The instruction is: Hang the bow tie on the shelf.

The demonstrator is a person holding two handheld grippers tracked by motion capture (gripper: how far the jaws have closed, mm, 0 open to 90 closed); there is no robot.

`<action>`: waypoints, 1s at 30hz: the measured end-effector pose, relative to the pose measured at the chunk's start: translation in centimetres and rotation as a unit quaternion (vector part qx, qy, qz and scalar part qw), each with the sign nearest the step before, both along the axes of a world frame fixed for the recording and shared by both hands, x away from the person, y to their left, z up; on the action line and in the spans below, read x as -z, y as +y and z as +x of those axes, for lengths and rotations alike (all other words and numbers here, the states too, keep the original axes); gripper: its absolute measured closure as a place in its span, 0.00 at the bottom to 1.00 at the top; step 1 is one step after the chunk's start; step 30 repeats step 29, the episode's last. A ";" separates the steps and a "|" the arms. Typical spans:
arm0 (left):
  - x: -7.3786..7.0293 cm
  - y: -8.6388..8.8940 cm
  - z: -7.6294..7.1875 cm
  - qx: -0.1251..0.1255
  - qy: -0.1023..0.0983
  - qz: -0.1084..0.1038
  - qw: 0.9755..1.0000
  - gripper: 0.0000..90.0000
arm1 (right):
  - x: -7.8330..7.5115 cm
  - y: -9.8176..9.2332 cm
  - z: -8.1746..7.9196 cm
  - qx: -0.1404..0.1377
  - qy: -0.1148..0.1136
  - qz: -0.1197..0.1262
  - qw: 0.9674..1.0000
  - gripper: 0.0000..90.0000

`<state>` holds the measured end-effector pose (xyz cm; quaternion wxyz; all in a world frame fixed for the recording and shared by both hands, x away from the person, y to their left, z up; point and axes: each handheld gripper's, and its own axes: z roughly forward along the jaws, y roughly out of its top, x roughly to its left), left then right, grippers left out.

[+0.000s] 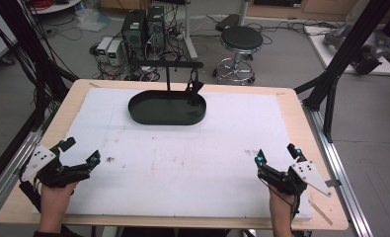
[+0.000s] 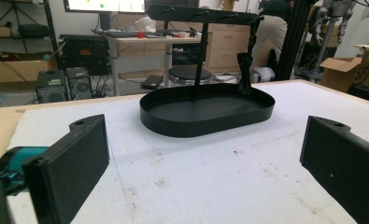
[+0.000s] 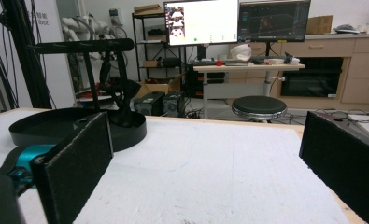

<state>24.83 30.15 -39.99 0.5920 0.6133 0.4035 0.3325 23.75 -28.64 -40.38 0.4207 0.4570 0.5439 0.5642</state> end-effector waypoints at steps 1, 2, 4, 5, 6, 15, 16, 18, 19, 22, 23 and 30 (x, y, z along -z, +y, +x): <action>0.0 0.0 0.0 0.000 -0.001 0.000 1.000 0.02 | 0.1 0.0 0.0 0.001 0.000 -0.003 1.000 0.02; 0.0 0.0 0.0 0.000 -0.001 -0.001 1.000 0.02 | 0.1 0.0 0.0 0.001 0.000 -0.002 1.000 0.02; 0.0 0.0 0.0 0.001 -0.002 -0.001 1.000 0.02 | 0.1 0.0 -0.1 0.001 -0.002 -0.002 1.000 0.02; 0.0 0.0 0.0 0.001 -0.002 0.000 1.000 0.02 | 0.1 0.0 -0.1 0.002 -0.002 -0.002 1.000 0.02; 0.0 0.0 0.0 0.002 -0.002 0.000 1.000 0.02 | 0.1 -0.1 -0.1 0.003 -0.003 -0.002 1.000 0.02; 0.0 -0.1 0.0 0.001 -0.002 0.002 1.000 0.02 | 0.4 -0.2 0.0 0.004 0.000 0.000 1.000 0.02; 0.0 -0.1 0.0 0.002 -0.001 0.001 1.000 0.02 | 0.4 -0.3 0.0 0.004 0.000 0.001 1.000 0.02; 0.0 -0.1 0.0 0.002 -0.002 0.002 1.000 0.02 | 0.4 -0.3 0.0 0.005 0.001 0.002 1.000 0.02; 0.0 -0.1 0.0 0.002 -0.002 0.002 1.000 0.02 | 0.4 -0.3 0.0 0.005 0.001 0.004 1.000 0.02; 0.0 -0.1 0.0 0.002 -0.002 0.002 1.000 0.02 | 0.5 -0.2 0.0 0.005 0.001 0.002 1.000 0.02; 0.0 -0.1 0.0 0.001 -0.001 0.002 1.000 0.02 | 0.5 -0.2 0.0 0.004 0.000 0.000 1.000 0.02; 0.0 0.0 0.0 0.003 -0.002 0.000 1.000 0.02 | 0.5 0.1 0.0 0.003 0.000 -0.008 1.000 0.02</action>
